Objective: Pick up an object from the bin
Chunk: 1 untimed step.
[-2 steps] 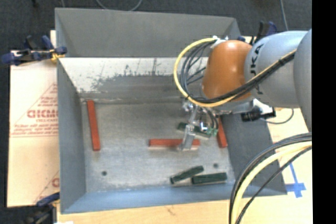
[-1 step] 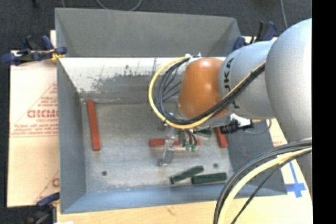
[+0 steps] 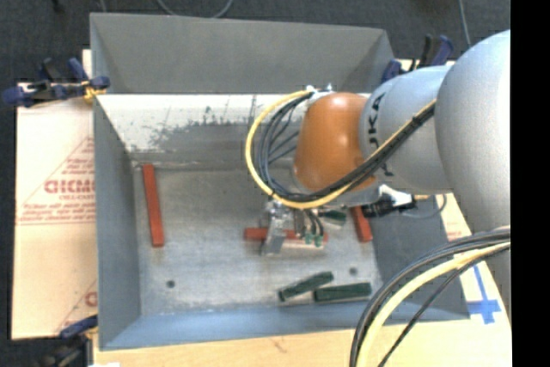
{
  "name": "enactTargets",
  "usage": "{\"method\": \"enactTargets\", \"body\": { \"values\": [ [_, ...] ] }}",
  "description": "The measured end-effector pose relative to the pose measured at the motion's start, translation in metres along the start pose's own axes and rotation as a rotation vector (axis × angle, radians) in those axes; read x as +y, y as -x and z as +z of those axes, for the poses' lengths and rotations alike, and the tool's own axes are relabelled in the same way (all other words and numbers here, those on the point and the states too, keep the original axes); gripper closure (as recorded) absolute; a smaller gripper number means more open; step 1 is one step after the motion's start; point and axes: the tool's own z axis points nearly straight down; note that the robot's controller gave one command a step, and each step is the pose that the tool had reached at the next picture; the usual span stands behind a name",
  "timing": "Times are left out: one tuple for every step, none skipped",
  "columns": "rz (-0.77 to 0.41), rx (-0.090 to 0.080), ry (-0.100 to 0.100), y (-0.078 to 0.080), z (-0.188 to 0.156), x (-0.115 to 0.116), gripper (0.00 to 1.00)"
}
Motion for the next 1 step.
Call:
{"method": "enactTargets", "body": {
  "values": [
    [0.019,-0.007,0.0,0.0073,-0.1422,-0.0125,1.0]
  ]
}}
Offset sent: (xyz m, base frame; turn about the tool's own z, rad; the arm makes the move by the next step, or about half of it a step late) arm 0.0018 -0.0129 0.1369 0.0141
